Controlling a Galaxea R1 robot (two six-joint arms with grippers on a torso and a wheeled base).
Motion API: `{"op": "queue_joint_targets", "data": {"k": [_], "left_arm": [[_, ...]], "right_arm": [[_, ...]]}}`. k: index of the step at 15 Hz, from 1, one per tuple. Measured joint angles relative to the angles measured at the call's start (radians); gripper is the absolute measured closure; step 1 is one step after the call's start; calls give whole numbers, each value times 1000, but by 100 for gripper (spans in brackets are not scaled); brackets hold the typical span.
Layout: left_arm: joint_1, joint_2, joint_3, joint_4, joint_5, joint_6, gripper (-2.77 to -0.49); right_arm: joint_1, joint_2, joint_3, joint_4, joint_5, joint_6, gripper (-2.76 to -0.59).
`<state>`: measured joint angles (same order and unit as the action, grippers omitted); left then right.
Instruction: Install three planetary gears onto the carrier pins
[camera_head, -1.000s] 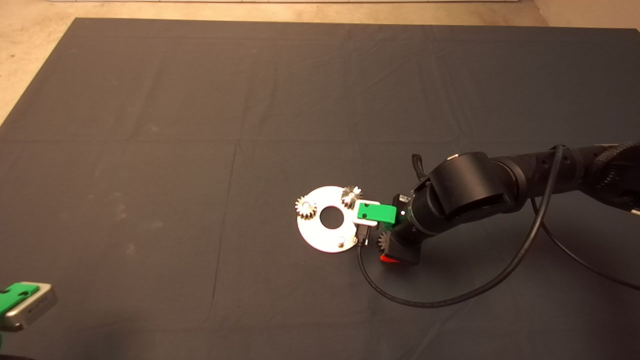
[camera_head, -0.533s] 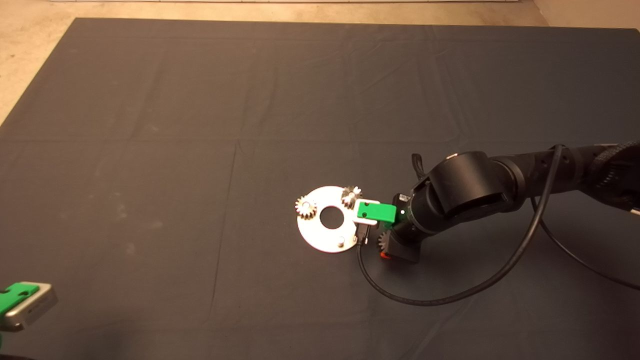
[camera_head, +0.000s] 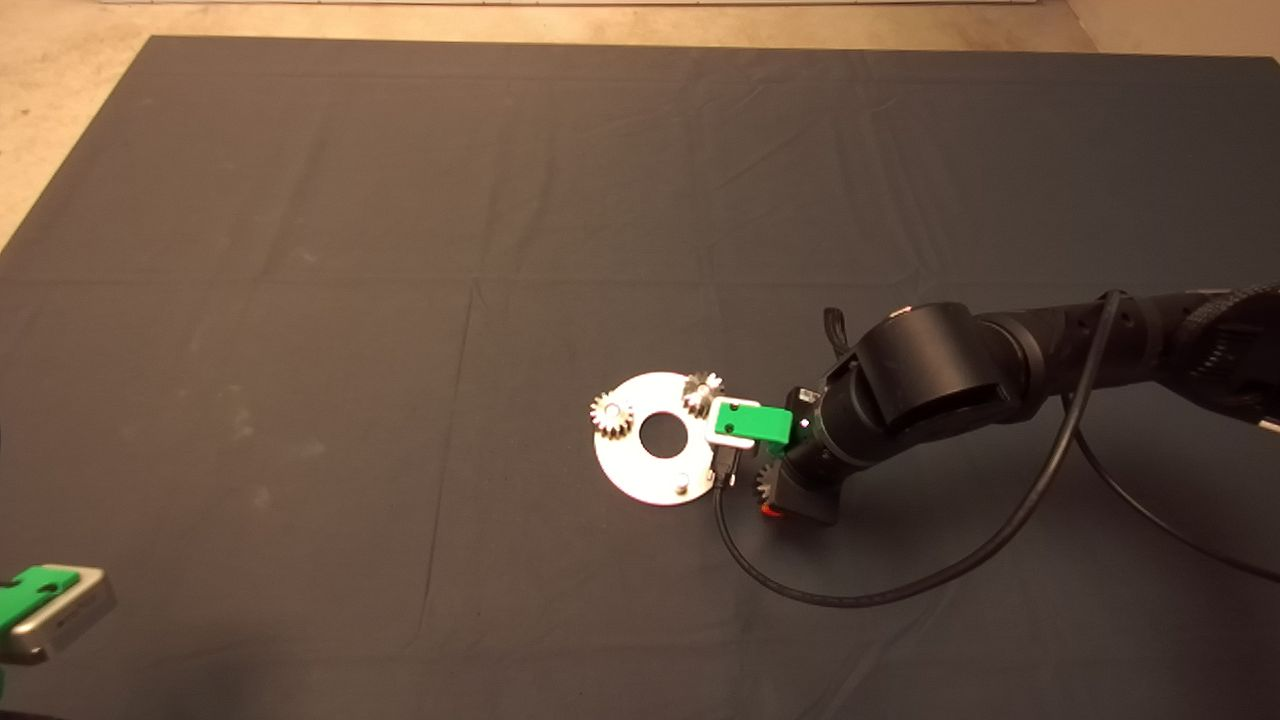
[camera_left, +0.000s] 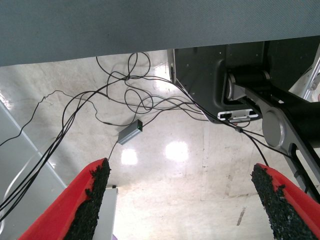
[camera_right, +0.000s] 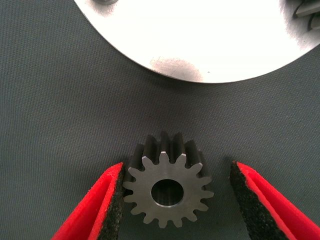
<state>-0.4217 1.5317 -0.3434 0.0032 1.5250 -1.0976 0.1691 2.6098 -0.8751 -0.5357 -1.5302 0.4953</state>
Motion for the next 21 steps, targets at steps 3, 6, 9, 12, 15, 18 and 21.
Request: {"op": "queue_joint_targets", "data": {"k": [3,6,9,12,15,18,21], "left_arm": [[0,0,0,-2,0,1,-202],[0,0,0,-3,0,3,-202],[0,0,0,-3,0,3,-202],[0,0,0,-3,0,4,-202],[0,0,0,-3,0,4,-202],[0,0,0,-3,0,4,-202],[0,0,0,-3,0,4,-202]], "right_arm": [[0,0,0,0,0,0,-152],[0,0,0,0,3,0,-141],[0,0,0,1,4,0,-138],[0,0,0,2,4,0,-138],[0,0,0,5,4,0,-138],[0,-1,0,14,4,0,-138],[0,-3,-1,27,2,0,-138]]}}
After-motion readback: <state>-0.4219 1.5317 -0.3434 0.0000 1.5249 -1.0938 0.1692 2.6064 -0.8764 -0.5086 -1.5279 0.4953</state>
